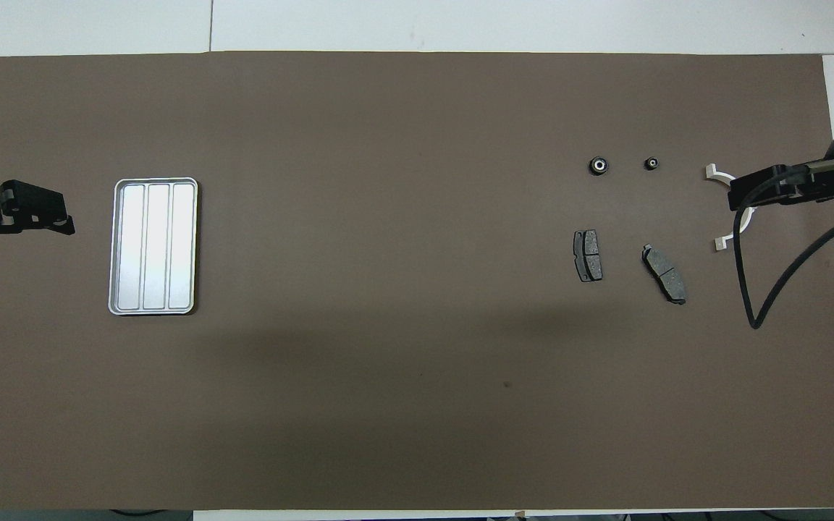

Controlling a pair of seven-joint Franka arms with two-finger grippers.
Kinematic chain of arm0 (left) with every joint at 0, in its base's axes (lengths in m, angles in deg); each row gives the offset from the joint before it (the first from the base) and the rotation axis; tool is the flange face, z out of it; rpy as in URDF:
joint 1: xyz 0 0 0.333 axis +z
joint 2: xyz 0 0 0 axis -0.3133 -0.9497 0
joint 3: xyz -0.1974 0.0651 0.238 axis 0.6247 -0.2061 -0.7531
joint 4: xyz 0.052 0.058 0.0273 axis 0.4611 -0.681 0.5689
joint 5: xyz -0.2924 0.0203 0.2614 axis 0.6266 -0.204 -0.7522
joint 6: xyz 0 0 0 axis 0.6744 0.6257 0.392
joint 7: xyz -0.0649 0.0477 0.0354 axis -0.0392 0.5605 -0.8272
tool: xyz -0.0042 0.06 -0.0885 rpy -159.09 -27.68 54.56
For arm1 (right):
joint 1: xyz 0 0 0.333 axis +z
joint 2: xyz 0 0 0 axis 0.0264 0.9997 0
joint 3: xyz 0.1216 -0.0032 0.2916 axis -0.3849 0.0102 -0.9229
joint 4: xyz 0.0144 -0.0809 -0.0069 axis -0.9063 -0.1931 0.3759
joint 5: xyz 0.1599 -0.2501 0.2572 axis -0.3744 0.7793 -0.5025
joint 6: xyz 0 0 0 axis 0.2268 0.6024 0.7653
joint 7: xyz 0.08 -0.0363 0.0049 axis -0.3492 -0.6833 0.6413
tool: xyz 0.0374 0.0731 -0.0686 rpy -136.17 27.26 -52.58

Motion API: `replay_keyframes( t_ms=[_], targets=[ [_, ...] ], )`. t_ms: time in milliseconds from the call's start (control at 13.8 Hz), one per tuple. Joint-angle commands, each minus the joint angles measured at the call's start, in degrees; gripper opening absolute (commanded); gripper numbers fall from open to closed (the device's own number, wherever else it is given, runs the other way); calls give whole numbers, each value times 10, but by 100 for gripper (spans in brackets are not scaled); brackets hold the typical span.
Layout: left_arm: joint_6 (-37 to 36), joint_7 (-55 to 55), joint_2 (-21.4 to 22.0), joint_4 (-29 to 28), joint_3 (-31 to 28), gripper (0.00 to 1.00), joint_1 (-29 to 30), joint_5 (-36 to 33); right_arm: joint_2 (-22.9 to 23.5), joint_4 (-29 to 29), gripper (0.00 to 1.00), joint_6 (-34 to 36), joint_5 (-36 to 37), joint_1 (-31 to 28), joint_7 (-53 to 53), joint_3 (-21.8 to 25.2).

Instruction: Place bearing gear from tray to pile

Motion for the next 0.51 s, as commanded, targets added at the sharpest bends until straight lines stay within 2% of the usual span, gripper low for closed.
replay_keyframes(
  t_ms=[0,290,435],
  targets=[
    [-9,2,-2,3,-3,100,-2,6,-15,-19,100,6,-12,-7,-5,-1],
    [-8,2,-2,4,-3,100,-2,6,-37,-58,100,-11,-9,-8,0,3],
    [-8,2,-2,3,-3,100,-2,6,-58,-94,100,-56,-10,-2,-4,4]
  ],
)
